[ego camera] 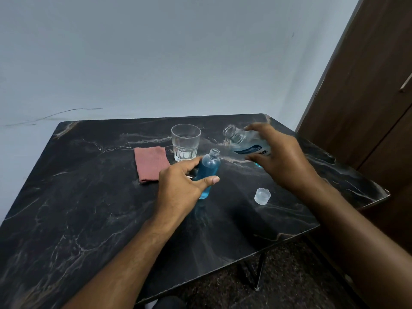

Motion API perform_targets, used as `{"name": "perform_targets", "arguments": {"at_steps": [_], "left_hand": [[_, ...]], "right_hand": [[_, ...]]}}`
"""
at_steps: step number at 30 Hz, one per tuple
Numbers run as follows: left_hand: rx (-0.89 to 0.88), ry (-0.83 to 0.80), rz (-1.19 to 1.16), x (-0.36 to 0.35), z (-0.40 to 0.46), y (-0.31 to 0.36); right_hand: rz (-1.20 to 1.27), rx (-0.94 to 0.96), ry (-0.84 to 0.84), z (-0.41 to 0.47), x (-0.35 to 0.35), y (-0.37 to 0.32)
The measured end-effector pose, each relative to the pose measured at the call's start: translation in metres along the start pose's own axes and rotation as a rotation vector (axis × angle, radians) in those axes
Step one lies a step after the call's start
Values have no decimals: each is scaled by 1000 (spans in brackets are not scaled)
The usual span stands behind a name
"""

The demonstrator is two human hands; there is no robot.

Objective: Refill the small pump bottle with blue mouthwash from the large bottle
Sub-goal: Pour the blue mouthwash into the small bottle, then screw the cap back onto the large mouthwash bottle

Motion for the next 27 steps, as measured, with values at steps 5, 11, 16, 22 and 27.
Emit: {"name": "perform_targets", "arguments": {"at_steps": [5,11,16,22,27], "left_hand": [[56,0,-1,2,0,-2],[109,-21,24,4,0,1],[110,-25,73,3,-1,3],[109,-41,98,1,-1,2],[111,-67,112,-1,-2,1]], "right_hand": [[267,-99,201,1,-4,1],[711,-251,273,-8,-25,9],[714,-356,250,-20,-43,22],[696,-393,226,-32,-51,26],[767,-400,207,-39,-54,24]]}}
Point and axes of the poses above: each hand's wrist, its own z-axis towards the middle knuckle, its own x-axis out of the back of the hand, y = z × x, the point moved 3 cm from there along z, towards the middle knuckle, and after that the axes turned 9 degrees about z, right-handed, at the moved point
